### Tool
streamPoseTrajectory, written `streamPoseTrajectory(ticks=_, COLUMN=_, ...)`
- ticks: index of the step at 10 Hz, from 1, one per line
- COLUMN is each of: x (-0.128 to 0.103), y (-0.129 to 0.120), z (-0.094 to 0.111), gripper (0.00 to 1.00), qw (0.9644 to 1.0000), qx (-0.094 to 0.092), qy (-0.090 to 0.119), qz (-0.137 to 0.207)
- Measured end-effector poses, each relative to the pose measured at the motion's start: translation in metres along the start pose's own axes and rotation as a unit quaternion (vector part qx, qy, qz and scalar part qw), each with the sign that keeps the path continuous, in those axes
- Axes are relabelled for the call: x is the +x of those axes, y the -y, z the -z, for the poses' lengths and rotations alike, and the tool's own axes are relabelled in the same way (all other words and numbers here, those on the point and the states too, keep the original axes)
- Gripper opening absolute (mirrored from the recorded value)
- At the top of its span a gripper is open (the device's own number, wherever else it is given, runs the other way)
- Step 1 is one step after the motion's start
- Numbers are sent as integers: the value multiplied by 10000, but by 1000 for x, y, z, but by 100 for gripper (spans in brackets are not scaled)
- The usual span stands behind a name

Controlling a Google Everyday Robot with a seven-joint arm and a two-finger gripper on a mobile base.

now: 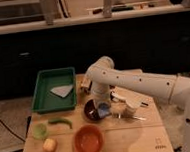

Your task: Wipe purple bowl with sponge

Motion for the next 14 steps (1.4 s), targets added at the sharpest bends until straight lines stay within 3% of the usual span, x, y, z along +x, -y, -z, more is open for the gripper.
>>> streamPoseTrajectory(ticks=5, x=0, y=44, z=23, gripper=0, qw=9979, qx=335, qy=-261, qz=495)
streamPoseTrajectory(ticks=14, x=-1, y=43, z=24, gripper=0, qw=9976, qx=354, qy=-284, qz=517)
